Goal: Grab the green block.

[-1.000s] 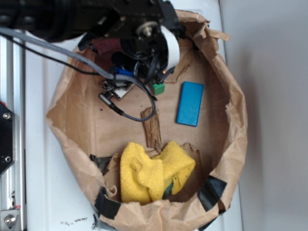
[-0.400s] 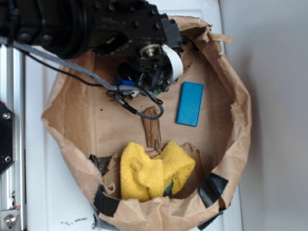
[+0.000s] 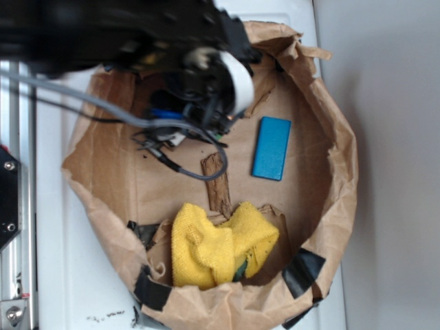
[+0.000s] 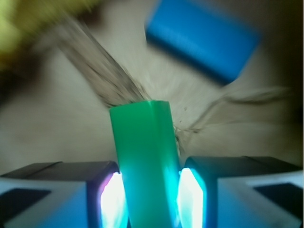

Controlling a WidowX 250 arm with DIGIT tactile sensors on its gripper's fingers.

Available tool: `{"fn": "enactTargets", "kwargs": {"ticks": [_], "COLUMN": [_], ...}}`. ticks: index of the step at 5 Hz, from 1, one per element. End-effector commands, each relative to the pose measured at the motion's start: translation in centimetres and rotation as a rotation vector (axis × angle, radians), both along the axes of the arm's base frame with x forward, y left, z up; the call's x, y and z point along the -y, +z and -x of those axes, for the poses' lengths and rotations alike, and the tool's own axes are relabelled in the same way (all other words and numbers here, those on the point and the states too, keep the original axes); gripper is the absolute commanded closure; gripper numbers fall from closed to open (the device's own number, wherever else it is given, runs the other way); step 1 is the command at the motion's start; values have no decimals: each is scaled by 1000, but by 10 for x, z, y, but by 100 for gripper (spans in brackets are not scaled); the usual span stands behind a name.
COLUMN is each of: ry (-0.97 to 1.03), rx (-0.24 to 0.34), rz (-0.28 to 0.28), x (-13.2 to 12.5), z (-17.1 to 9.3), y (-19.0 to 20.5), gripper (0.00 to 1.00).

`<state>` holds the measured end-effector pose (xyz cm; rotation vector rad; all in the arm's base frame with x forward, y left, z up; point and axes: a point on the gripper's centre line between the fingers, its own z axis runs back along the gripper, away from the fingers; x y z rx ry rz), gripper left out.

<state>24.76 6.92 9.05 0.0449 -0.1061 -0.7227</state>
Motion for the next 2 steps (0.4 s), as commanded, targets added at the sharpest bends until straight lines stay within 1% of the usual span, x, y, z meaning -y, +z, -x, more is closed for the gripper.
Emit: {"fn": "enactTargets", "kwargs": {"ticks": [1, 2], "ry": [501, 749], "rx": [100, 104], "rz": [40, -6], "x": [16, 23], "z": [12, 2], "y": [44, 35], "gripper": [100, 100]}}
